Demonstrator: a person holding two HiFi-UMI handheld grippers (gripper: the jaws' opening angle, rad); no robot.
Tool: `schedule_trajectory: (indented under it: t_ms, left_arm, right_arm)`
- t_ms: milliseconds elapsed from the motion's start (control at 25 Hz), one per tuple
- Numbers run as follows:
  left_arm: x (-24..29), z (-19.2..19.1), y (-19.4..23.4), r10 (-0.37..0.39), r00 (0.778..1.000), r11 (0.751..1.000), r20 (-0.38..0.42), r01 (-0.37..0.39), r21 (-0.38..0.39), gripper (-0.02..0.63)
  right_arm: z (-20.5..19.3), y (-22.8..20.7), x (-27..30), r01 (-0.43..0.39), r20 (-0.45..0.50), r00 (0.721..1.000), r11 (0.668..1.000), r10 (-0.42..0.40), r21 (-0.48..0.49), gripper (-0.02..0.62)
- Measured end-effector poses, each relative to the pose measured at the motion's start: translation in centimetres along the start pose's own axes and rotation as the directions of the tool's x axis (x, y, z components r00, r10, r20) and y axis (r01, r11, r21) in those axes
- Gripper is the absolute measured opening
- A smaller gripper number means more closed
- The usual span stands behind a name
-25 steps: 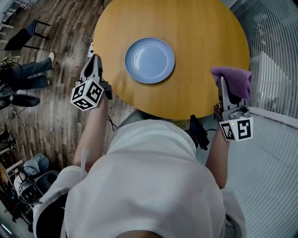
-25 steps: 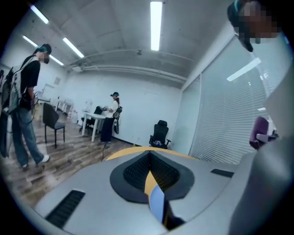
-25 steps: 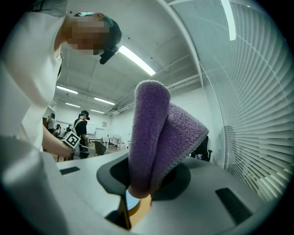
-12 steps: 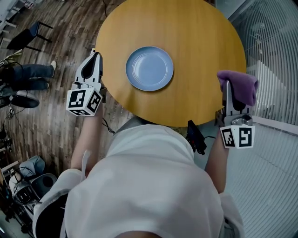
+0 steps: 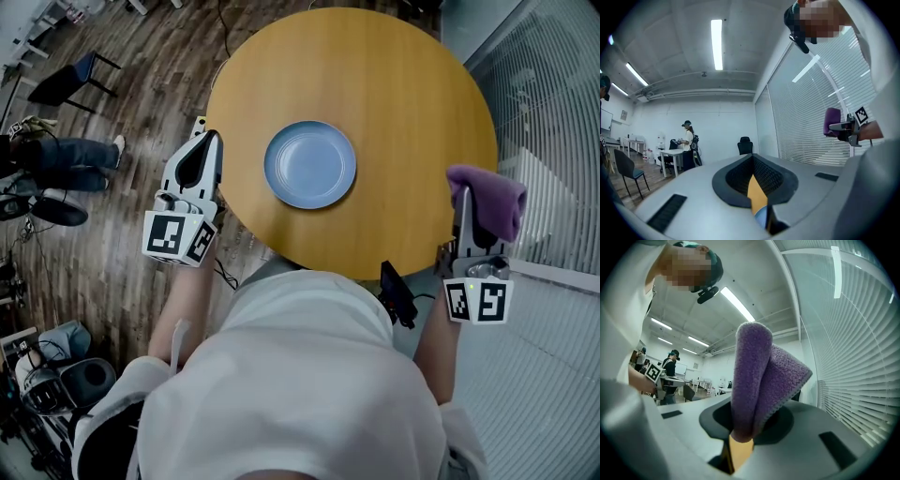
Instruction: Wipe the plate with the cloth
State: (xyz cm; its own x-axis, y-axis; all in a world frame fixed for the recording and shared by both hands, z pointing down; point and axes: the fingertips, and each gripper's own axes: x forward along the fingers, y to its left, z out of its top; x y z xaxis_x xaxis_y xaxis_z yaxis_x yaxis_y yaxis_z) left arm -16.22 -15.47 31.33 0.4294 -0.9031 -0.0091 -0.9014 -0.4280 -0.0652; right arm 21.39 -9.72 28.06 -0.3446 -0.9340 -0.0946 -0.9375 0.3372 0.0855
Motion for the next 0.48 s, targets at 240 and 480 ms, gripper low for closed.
schedule_trajectory:
  t_ms: [240, 480]
  left_arm:
    - [0.6, -0.6, -0.5, -0.016, 1.0, 1.0, 0.002, 0.016, -0.005, 0.012]
    - [0.7, -0.5, -0.9, -0.029, 1.0, 1.0, 0.008, 0.029, -0.005, 0.012]
  right_arm:
    - [0.0, -0.3, 0.7, -0.009, 0.038, 0.999, 0.999, 0.007, 0.051, 0.077]
    - [0.6, -0.4, 0.8, -0.007, 0.041, 0.999, 0.999, 0.005, 0.051, 0.077]
